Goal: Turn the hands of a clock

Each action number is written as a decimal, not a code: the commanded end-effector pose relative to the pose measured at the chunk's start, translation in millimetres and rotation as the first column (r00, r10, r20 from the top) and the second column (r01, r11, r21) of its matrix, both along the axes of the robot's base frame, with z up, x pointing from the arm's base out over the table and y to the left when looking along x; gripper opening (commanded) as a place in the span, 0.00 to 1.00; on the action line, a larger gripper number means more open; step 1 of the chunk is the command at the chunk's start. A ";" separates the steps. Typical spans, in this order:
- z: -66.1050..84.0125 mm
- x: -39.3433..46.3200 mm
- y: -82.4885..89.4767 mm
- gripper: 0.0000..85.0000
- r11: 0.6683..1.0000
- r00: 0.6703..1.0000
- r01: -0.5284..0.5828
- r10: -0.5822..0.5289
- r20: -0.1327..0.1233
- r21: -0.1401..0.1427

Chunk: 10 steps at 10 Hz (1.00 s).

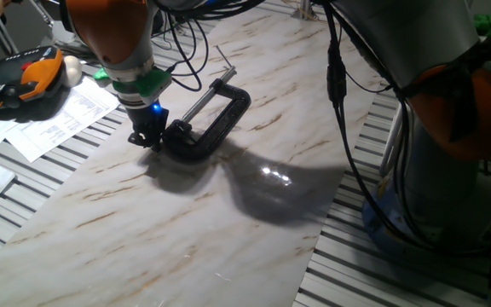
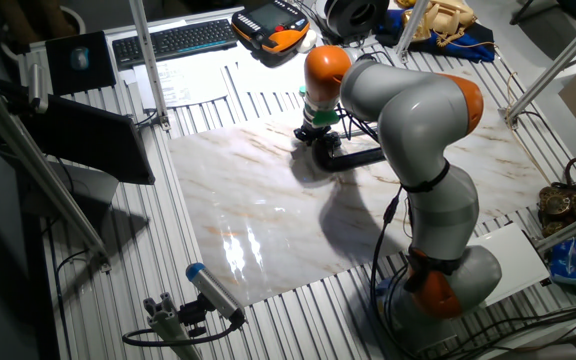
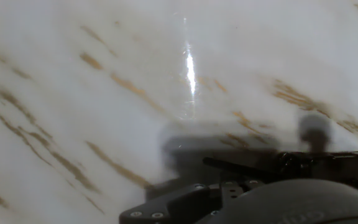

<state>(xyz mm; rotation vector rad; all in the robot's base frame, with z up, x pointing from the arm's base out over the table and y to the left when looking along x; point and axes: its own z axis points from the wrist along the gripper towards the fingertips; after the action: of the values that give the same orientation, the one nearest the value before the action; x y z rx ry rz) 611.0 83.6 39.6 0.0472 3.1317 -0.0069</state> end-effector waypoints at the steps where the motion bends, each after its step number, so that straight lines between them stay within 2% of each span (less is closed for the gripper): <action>1: -1.1 0.7 0.4 0.00 1.000 1.000 0.001 -0.001 0.000 0.003; 3: -1.2 1.2 2.3 0.00 1.000 1.000 0.009 -0.009 -0.015 0.009; 10: -1.1 3.2 5.4 0.00 1.000 1.000 0.009 -0.009 -0.024 0.000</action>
<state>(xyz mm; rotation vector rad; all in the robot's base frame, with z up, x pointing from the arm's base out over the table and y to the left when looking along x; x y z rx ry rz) 614.3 89.0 38.4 0.0639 3.1556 -0.0098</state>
